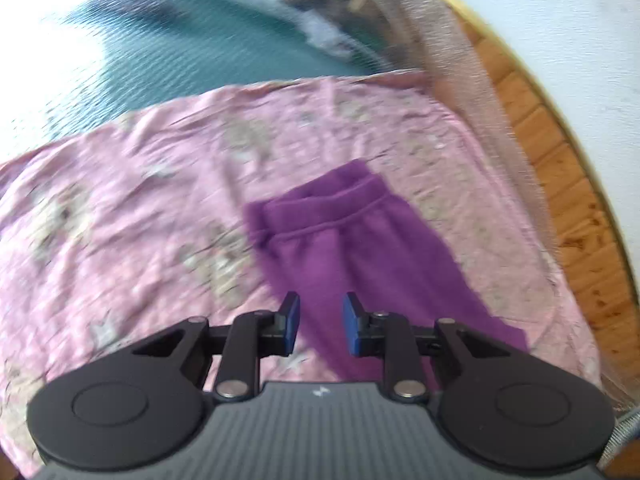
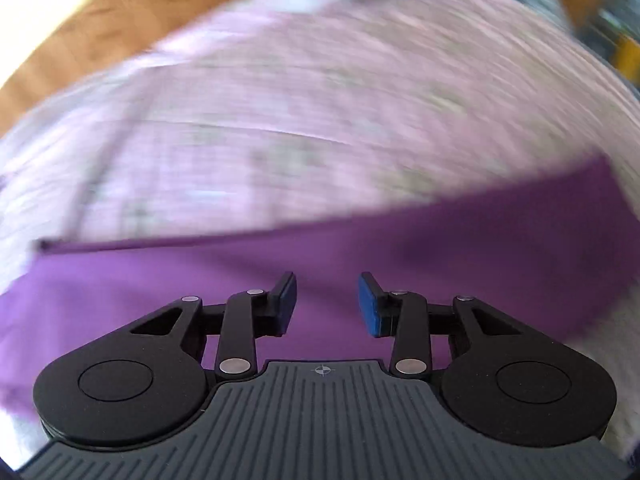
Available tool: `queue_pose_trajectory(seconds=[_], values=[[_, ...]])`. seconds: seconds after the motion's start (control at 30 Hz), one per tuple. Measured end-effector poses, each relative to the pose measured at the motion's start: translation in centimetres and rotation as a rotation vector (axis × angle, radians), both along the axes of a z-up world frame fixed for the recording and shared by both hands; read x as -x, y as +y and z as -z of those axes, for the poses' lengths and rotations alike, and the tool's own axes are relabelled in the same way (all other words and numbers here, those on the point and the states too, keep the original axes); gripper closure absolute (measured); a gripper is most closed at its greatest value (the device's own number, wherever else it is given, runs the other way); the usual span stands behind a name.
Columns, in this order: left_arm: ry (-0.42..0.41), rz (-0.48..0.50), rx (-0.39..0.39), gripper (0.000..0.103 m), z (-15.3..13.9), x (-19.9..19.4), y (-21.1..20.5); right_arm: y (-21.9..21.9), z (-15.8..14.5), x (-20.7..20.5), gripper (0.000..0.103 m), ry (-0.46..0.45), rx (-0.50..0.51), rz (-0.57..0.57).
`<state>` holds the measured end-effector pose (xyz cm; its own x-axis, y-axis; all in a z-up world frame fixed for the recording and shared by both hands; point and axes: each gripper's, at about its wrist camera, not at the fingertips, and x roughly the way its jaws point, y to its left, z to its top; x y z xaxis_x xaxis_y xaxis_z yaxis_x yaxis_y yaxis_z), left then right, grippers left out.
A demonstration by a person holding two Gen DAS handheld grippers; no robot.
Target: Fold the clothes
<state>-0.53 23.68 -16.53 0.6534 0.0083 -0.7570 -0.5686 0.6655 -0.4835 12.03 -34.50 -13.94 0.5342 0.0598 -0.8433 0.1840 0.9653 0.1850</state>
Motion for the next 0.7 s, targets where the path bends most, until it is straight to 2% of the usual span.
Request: queue_pose_trajectory(seconds=[0.07, 0.1, 0.17, 0.23, 0.3, 0.33, 0.37, 0.4, 0.47, 0.5, 0.6, 0.63, 0.67, 0.7], values=[[-0.068, 0.071, -0.009, 0.073, -1.5, -1.1, 0.1, 5.4, -1.0, -2.2, 0.064, -0.024, -0.032, -0.133], [-0.067, 0.120, -0.019, 0.073, -1.6, -2.5, 0.0, 8.0, -1.2, -3.5, 0.064, -0.030, -0.054, -0.187], [-0.034, 0.187, -0.074, 0.073, -0.8, -4.8, -0.3, 12.9, -0.9, -5.4, 0.066, -0.037, -0.091, -0.272], [0.025, 0.204, -0.108, 0.073, 0.7, -5.9, 0.3, 17.3, -0.3, -7.3, 0.066, -0.041, -0.100, -0.331], [0.085, 0.187, -0.097, 0.074, 3.0, -5.5, 1.9, 19.8, 1.6, -9.1, 0.066, -0.017, -0.065, -0.356], [0.108, 0.178, -0.088, 0.083, 4.1, -5.3, 2.7, 20.4, 3.0, -9.9, 0.066, 0.016, -0.027, -0.348], [0.098, 0.171, -0.063, 0.096, 4.8, -4.8, 3.7, 20.6, 4.2, -10.4, 0.069, 0.043, 0.004, -0.329], [0.085, 0.171, -0.037, 0.097, 5.0, -4.3, 4.5, 20.1, 4.5, -10.5, 0.070, -0.009, 0.000, -0.309], [0.082, 0.179, 0.001, 0.097, 4.9, -3.8, 5.6, 19.1, 4.4, -11.1, 0.079, -0.002, -0.043, -0.245], [0.083, 0.185, 0.008, 0.097, 4.7, -3.7, 6.0, 18.5, 3.8, -10.7, 0.078, -0.015, -0.078, -0.212], [0.093, 0.237, -0.018, 0.097, 3.9, -3.6, 6.2, 17.7, 2.7, -8.5, 0.073, -0.045, -0.106, -0.155], [0.102, 0.254, -0.038, 0.097, 3.8, -3.8, 6.2, 17.7, 3.6, -8.3, 0.069, -0.008, -0.105, -0.138], [0.117, 0.255, -0.055, 0.098, 3.6, -4.0, 5.9, 17.6, 4.9, -8.4, 0.070, 0.032, -0.105, -0.143], [0.132, 0.257, -0.073, 0.099, 3.4, -4.2, 5.6, 17.4, 5.1, -8.2, 0.070, -0.002, -0.091, -0.165]])
